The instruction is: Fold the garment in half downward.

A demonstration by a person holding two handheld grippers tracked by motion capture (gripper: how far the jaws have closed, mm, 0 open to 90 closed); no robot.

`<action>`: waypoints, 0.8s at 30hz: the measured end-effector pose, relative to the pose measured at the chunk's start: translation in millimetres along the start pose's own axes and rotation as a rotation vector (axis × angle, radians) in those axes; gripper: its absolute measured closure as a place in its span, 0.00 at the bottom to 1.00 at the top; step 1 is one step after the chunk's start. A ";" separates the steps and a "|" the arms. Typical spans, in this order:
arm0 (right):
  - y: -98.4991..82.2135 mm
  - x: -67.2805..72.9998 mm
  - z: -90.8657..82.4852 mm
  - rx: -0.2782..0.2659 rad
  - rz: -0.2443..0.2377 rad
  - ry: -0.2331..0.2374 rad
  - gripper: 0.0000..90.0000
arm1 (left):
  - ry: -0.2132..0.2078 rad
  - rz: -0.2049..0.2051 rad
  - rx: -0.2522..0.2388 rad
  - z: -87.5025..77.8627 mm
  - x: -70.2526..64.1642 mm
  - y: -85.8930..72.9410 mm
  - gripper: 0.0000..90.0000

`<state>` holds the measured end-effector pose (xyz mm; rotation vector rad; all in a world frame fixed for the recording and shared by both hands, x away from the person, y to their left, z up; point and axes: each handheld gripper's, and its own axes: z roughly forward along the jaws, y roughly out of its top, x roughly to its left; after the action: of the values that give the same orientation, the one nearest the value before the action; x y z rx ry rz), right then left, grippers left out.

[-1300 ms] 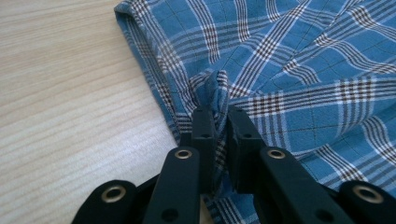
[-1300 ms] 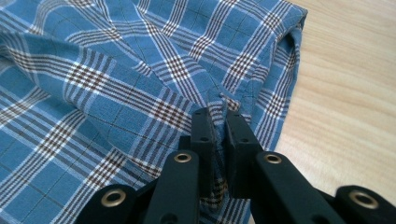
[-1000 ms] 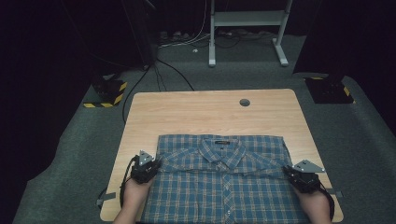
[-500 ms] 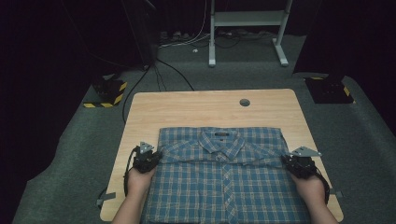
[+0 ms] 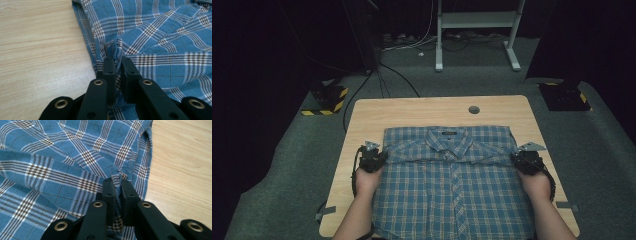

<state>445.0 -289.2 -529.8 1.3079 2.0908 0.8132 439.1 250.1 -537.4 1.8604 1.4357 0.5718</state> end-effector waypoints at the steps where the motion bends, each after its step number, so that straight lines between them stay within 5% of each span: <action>1: 3.1 -0.6 3.2 0.003 0.014 -0.005 0.93 | 0.002 -0.012 -0.003 2.9 1.3 2.4 0.92; 12: 17.4 -3.8 17.3 0.013 0.005 -0.035 0.92 | 0.056 -0.029 -0.026 18.9 1.6 14.8 0.92; 17: 25.9 -8.5 20.9 0.032 0.051 -0.019 0.93 | 0.020 -0.100 -0.013 18.4 5.5 18.3 0.92; 20: 29.7 -7.6 15.1 0.003 0.051 -0.018 0.93 | 0.008 -0.111 -0.030 10.9 4.6 23.8 0.93; 24: 48.5 -6.9 -14.5 -0.104 0.047 -0.007 0.93 | -0.025 -0.111 -0.136 -17.5 -0.4 45.4 0.94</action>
<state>466.1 -281.6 -483.9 1.3067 1.9911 0.9228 455.8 248.3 -491.6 1.6651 1.4377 0.5748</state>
